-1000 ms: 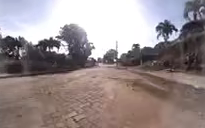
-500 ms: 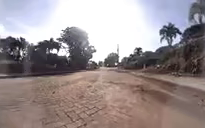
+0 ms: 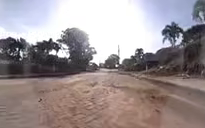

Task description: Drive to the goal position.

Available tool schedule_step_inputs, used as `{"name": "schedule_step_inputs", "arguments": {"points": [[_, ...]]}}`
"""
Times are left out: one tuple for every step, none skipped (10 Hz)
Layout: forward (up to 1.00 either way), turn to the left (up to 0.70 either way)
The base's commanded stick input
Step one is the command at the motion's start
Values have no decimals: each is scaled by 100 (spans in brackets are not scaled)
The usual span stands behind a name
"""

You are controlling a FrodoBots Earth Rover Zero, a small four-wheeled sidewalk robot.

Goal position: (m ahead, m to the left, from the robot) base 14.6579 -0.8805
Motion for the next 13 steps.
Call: {"name": "schedule_step_inputs", "arguments": {"points": [[100,0],[100,0],[100,0],[100,0],[100,0],[100,0],[100,0],[100,0],[100,0],[100,0],[100,0],[100,0],[100,0]]}}
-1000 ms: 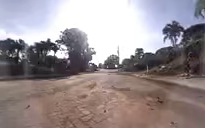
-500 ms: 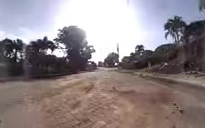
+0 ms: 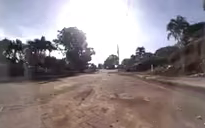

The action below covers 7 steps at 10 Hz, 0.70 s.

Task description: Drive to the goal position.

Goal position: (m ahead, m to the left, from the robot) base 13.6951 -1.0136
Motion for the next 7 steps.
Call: {"name": "schedule_step_inputs", "arguments": {"points": [[100,0],[100,0],[100,0],[100,0],[100,0],[100,0],[100,0]]}}
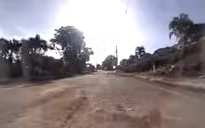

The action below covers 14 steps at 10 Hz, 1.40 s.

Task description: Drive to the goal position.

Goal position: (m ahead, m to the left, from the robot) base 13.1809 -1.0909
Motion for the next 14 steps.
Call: {"name": "schedule_step_inputs", "arguments": {"points": [[100,0],[100,0],[100,0],[100,0],[100,0],[100,0],[100,0],[100,0],[100,0],[100,0],[100,0],[100,0],[100,0],[100,0]]}}
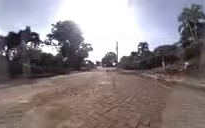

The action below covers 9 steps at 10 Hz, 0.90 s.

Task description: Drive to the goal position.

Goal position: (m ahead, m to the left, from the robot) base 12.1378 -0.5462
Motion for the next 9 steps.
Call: {"name": "schedule_step_inputs", "arguments": {"points": [[100,0],[100,0],[100,0],[100,0],[100,0],[100,0],[100,0],[100,0],[100,0]]}}
